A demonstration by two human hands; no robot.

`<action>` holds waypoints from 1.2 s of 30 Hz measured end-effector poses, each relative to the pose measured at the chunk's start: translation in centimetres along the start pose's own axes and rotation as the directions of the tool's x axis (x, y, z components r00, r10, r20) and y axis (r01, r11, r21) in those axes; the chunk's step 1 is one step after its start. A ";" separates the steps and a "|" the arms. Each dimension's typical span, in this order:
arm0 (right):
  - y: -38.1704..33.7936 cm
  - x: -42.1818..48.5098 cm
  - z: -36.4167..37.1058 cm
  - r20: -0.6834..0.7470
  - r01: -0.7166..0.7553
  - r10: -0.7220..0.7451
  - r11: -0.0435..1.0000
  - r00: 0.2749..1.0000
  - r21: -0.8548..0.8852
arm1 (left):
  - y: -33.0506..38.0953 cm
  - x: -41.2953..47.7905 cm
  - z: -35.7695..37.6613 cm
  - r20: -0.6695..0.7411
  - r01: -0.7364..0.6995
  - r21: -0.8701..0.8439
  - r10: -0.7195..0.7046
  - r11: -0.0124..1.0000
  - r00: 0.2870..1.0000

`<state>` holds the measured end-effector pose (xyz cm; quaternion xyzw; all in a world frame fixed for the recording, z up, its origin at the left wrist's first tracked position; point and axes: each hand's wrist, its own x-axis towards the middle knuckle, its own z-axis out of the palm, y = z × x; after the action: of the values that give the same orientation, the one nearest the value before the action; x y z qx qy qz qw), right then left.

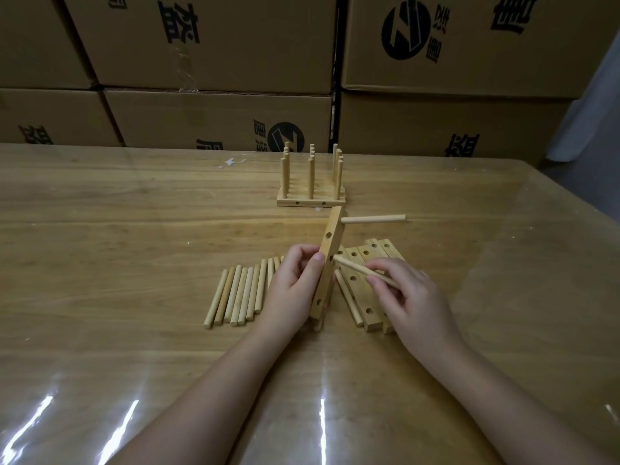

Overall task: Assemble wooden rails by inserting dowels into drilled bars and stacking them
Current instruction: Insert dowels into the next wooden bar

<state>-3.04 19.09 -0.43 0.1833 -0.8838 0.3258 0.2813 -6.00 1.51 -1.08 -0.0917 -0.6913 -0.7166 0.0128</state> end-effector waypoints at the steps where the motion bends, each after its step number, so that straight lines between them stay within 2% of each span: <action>1: -0.1 0.0 0.0 0.000 0.011 -0.011 1.000 1.000 -0.009 | -0.1 0.0 0.0 0.000 0.003 -0.007 -0.003 1.000 1.000; 7: -0.4 0.1 -0.1 0.014 0.103 -0.102 0.990 0.995 -0.099 | 0.0 0.0 0.0 0.017 0.011 0.017 -0.012 1.000 1.000; 13: -0.4 0.2 -0.2 0.014 0.089 -0.088 0.993 0.996 -0.078 | -0.1 -0.2 0.1 0.049 -0.013 0.050 0.010 0.999 0.999; 21: -0.7 0.1 -0.3 -0.012 0.008 -0.008 0.999 1.000 0.038 | -0.1 -0.5 0.1 0.042 -0.057 0.148 0.051 0.987 0.998; 27: -0.6 -0.1 0.3 0.045 -0.167 0.161 0.970 0.986 0.176 | 0.1 -0.8 0.5 0.014 -0.153 0.210 0.154 0.966 0.988; 32: -0.4 0.0 0.4 0.119 -0.270 0.243 0.887 0.963 0.376 | 0.2 -0.5 0.4 -0.020 -0.071 0.101 0.073 0.992 0.997; 36: -0.2 0.1 0.0 0.000 -0.241 0.267 0.869 0.964 0.433 | 0.3 -0.3 0.2 -0.080 -0.061 0.025 0.063 0.998 0.995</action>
<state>-3.00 18.92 -0.23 0.1131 -0.7978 0.5518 0.2152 -5.66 1.66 -0.86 -0.0837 -0.6952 -0.7110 0.0641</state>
